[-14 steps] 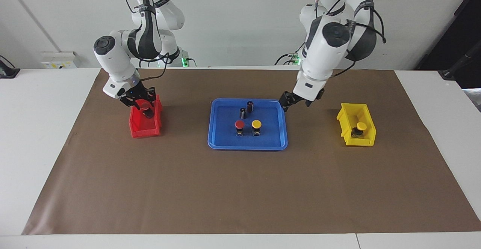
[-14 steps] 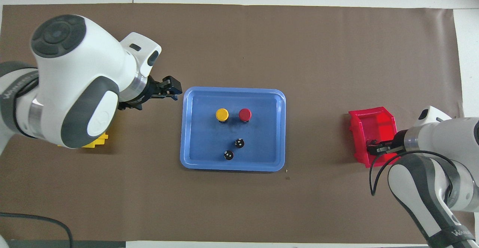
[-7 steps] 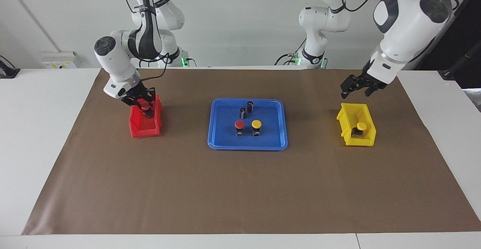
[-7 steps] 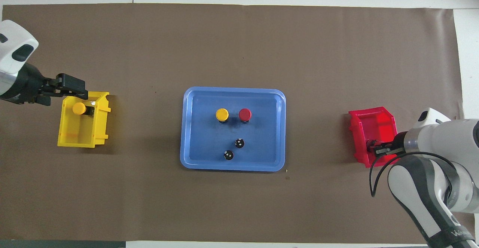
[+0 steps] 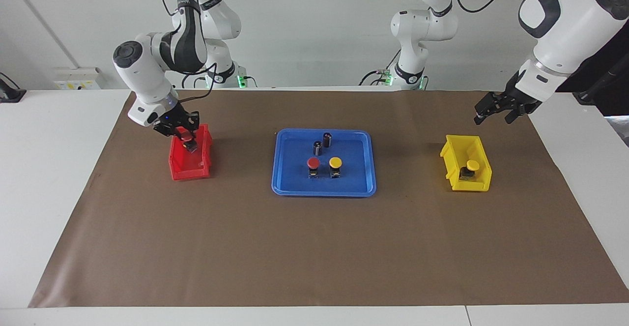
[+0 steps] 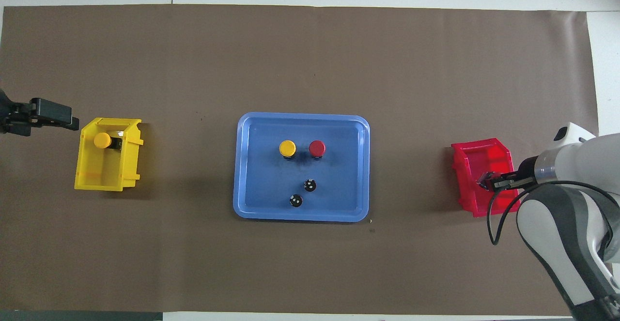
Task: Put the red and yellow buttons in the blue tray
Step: 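Return the left gripper to the yellow holder while the right gripper lifts red, then place the second red button in the blue tray with the right gripper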
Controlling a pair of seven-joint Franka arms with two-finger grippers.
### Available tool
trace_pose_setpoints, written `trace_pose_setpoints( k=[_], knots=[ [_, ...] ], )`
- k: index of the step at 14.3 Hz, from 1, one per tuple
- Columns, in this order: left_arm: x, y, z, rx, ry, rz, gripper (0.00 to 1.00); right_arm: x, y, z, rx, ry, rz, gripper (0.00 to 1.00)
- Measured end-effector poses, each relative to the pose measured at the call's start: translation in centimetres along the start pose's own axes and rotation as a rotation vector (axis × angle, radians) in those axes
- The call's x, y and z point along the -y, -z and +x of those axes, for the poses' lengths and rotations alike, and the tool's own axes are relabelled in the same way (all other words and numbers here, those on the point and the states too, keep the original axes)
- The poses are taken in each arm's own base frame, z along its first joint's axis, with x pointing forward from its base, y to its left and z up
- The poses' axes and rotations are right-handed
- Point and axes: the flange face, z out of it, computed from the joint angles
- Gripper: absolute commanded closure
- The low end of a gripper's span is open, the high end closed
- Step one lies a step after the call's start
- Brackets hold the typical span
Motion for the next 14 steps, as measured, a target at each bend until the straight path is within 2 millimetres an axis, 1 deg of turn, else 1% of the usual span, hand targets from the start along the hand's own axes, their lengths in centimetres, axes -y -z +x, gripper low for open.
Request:
trace_pose_setpoints(
  k=[1, 2, 3, 4, 5, 6, 8, 10, 11, 12, 14],
  knots=[
    [0.2, 0.0, 0.0, 0.001, -0.027, 0.013, 0.0, 2.8, 2.5, 1.7, -0.007, -0.03, 0.0, 0.8],
    [0.4, -0.2, 0.0, 0.0, -0.04, 0.018, 0.0, 6.3, 4.5, 3.3, -0.023, -0.061, 0.0, 0.8],
    [0.7, -0.6, 0.1, -0.003, -0.044, 0.02, 0.0, 10.0, 5.8, 4.8, -0.047, -0.09, 0.001, 0.8],
    [1.0, -1.3, 0.2, -0.008, -0.045, 0.021, 0.0, 13.3, 6.2, 6.0, -0.065, -0.116, 0.005, 0.8],
    [1.3, -2.2, 0.3, -0.013, -0.046, 0.022, 0.0, 16.0, 6.0, 7.1, -0.082, -0.139, 0.012, 0.8],
    [1.4, -3.2, 0.4, -0.015, -0.046, 0.022, 0.01, 18.1, 5.4, 8.0, -0.094, -0.163, 0.019, 0.8],
    [1.6, -5.6, 0.5, -0.014, -0.046, 0.023, 0.03, 21.2, 3.1, 9.7, -0.109, -0.201, 0.032, 0.79],
    [1.8, -8.4, 0.5, -0.021, -0.045, 0.025, 0.08, 23.2, 0.5, 10.4, -0.103, -0.214, 0.035, 0.79],
    [1.9, -9.9, 0.4, -0.029, -0.043, 0.027, 0.11, 24.0, -0.7, 10.5, -0.099, -0.215, 0.035, 0.79],
    [2.2, -11.2, 0.4, -0.037, -0.039, 0.029, 0.15, 24.3, -1.4, 10.5, -0.099, -0.216, 0.035, 0.79],
    [3.1, -13.3, 0.4, -0.041, -0.027, 0.032, 0.16, 24.4, -2.0, 10.5, -0.117, -0.216, 0.041, 0.79]
  ],
)
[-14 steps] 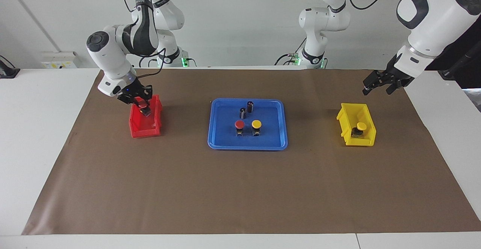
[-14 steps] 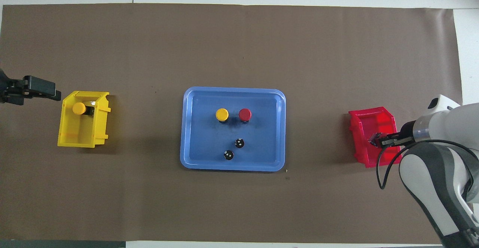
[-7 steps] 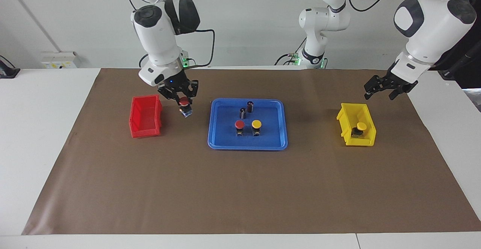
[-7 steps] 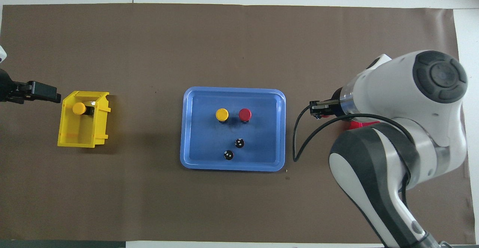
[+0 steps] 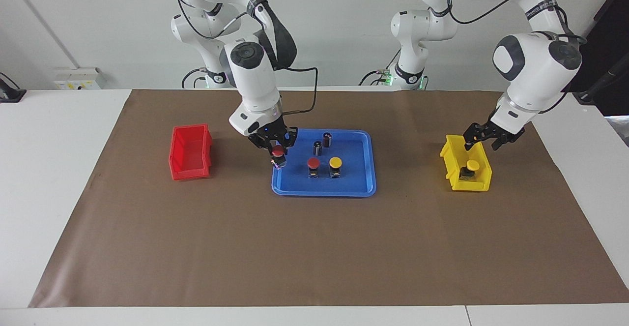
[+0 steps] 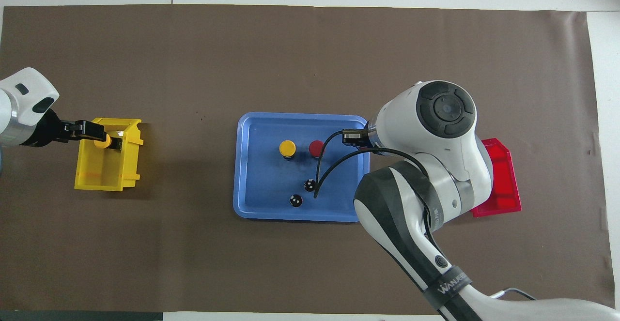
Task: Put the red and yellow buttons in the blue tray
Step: 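Place the second red button in the blue tray with the right gripper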
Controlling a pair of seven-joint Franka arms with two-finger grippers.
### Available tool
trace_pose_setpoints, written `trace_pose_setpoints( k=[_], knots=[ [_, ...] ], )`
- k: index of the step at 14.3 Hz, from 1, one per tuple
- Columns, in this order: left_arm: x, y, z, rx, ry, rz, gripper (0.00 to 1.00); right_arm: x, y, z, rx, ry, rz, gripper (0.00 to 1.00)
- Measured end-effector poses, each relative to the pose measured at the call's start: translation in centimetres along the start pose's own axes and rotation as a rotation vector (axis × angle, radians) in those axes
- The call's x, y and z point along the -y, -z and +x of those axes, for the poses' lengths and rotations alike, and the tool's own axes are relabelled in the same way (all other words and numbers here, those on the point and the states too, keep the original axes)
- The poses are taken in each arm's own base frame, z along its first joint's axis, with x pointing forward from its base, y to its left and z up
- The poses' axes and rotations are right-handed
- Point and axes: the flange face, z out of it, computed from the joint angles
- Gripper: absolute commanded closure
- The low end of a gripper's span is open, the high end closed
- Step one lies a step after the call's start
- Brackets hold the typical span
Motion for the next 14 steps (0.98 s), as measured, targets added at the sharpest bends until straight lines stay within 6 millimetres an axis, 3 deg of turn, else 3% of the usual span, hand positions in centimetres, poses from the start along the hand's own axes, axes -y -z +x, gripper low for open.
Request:
trace_pose_setpoints(
  k=[4, 9, 12, 14],
  knots=[
    [0.5, -2.3, 0.4, -0.01, -0.004, 0.008, 0.21, 0.0, -2.0, 0.2, -0.011, -0.001, 0.005, 0.79],
    [0.7, -4.0, 0.8, -0.027, -0.001, 0.015, 0.26, 2.4, -5.7, -0.8, 0.024, 0.041, -0.007, 0.74],
    [0.8, -4.7, 1.0, -0.025, 0.0, 0.017, 0.26, 2.6, -5.9, -1.0, 0.027, 0.045, -0.008, 0.71],
    [0.8, -5.1, 1.2, -0.029, 0.0, 0.019, 0.26, 2.5, -5.9, -0.9, 0.027, 0.044, -0.008, 0.62]
  ],
)
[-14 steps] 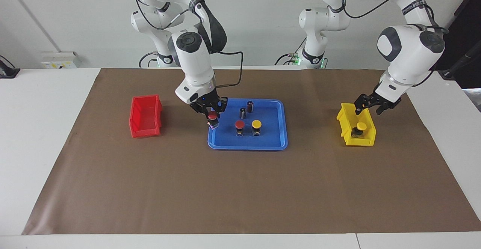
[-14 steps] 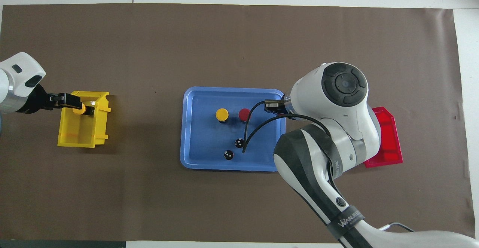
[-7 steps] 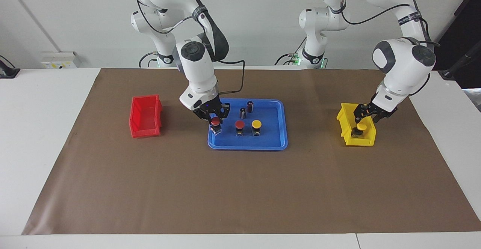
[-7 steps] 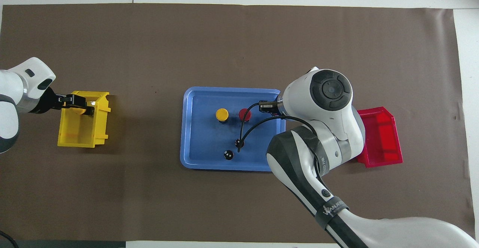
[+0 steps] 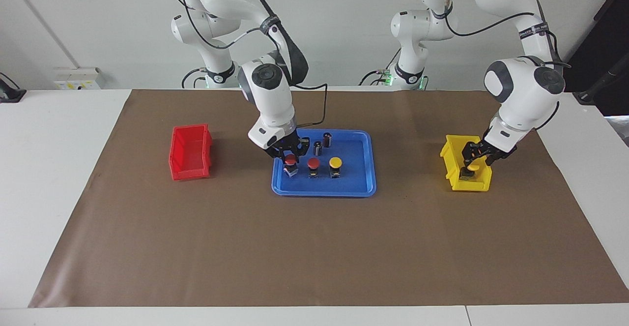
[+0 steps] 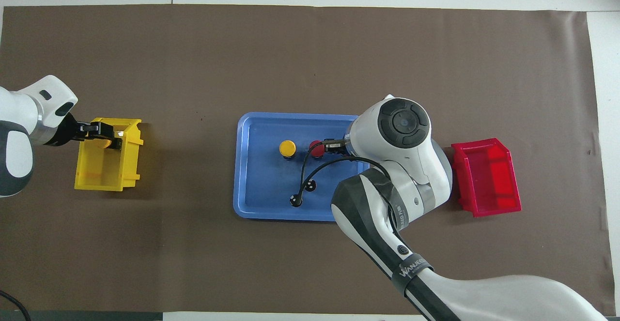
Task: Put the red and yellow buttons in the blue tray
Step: 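Place the second red button in the blue tray with the right gripper, then grasp the second yellow button with the left gripper while the right gripper retracts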
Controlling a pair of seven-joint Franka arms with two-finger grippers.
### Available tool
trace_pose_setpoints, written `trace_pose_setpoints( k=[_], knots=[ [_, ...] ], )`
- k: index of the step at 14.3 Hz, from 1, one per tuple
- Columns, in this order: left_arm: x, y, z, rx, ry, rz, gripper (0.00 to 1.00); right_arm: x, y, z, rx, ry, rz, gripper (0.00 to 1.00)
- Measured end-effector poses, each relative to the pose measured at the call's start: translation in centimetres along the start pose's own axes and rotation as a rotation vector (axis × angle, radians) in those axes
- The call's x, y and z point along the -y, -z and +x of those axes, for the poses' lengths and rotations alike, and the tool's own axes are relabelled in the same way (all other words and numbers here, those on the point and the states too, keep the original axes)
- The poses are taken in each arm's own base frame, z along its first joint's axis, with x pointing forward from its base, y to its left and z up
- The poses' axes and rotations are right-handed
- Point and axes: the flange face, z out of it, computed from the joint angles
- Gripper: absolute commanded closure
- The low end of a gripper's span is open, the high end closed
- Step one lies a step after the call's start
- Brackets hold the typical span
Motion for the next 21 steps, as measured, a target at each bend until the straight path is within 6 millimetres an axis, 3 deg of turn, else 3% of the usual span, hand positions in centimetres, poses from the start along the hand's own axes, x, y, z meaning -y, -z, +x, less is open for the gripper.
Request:
trace_pose_setpoints(
  k=[1, 2, 3, 6, 7, 10, 11, 13, 17, 21],
  knots=[
    [0.0, -0.2, 0.0, -0.003, 0.0, 0.001, 0.26, 0.0, 0.0, 0.0, 0.0, 0.0, 0.0, 0.55],
    [0.0, -0.5, 0.0, -0.006, 0.0, 0.002, 0.26, 0.0, 0.0, 0.0, 0.0, 0.0, 0.0, 0.35],
    [0.0, -0.7, -0.1, -0.011, 0.001, 0.003, 0.27, 0.0, -0.1, 0.0, 0.001, 0.0, -0.001, 0.26],
    [0.0, -1.7, -0.5, -0.006, 0.001, 0.003, 0.31, 0.0, 0.0, 0.0, 0.0, 0.0, 0.0, 0.15],
    [0.0, -1.8, -0.6, -0.006, 0.001, 0.003, 0.4, 0.0, 0.1, 0.1, -0.003, 0.0, 0.001, 0.02],
    [0.0, -1.9, -0.6, -0.007, 0.002, 0.004, 0.8, -0.3, 2.3, 1.3, -0.014, -0.013, 0.006, 0.0],
    [0.0, -1.9, -0.6, -0.007, 0.002, 0.004, 0.88, -0.9, 3.6, 2.0, -0.011, -0.026, 0.003, 0.0],
    [0.2, -1.9, -0.6, -0.007, 0.005, 0.004, 0.94, -3.6, 7.4, 3.7, -0.016, -0.077, 0.002, 0.0],
    [0.5, -0.9, -0.4, 0.025, 0.009, -0.001, 0.97, -13.2, 16.9, 6.2, -0.003, -0.179, -0.016, 0.0],
    [0.1, 6.1, 0.8, 0.093, 0.001, -0.018, 0.98, -21.1, 22.1, 6.3, 0.014, -0.162, -0.067, 0.0]
  ],
)
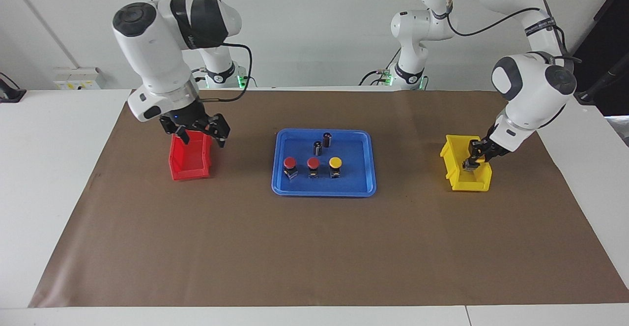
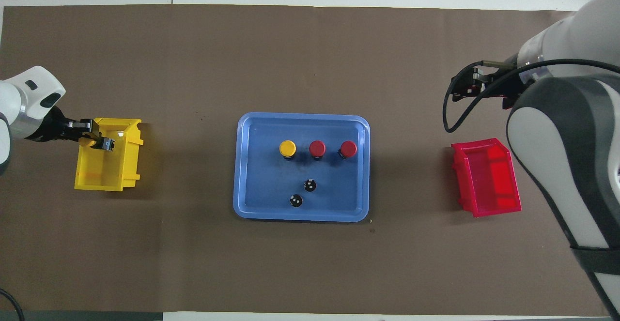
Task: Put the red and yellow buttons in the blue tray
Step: 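Grasp the second yellow button with the left gripper while the right gripper retracts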
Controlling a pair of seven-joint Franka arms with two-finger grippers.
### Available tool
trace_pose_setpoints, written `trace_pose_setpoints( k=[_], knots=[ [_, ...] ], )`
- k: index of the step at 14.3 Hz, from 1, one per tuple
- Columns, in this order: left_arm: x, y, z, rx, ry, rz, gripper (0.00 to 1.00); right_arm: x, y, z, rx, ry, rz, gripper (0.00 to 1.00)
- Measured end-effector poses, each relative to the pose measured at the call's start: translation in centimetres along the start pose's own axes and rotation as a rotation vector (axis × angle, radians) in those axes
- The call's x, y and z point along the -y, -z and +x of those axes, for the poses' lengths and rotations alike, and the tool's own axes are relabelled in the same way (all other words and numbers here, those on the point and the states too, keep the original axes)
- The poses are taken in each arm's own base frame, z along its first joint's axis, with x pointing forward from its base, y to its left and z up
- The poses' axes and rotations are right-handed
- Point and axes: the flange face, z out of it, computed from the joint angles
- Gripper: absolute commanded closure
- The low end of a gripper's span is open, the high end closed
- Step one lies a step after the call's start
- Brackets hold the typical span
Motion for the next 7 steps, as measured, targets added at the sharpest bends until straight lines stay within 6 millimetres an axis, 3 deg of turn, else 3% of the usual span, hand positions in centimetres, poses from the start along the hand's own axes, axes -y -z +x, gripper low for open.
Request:
trace_pose_setpoints(
  k=[2, 4, 5, 7],
  knots=[
    [-0.5, 4.2, -0.4, 0.025, -0.003, -0.007, 0.98, -3.8, 2.0, -0.5, 0.012, 0.019, -0.019, 0.0],
    [-2.2, 7.4, -0.7, 0.04, 0.022, -0.008, 0.98, -7.0, 3.8, -1.1, 0.017, 0.052, -0.051, 0.0],
    [-4.2, 8.2, -0.6, 0.037, 0.047, -0.004, 0.99, -8.4, 5.2, -1.5, 0.024, 0.071, -0.069, 0.0],
    [-10.5, 8.1, -0.6, 0.034, 0.107, 0.009, 0.98, -10.1, 7.4, -2.4, 0.03, 0.104, -0.092, 0.0]
  ],
)
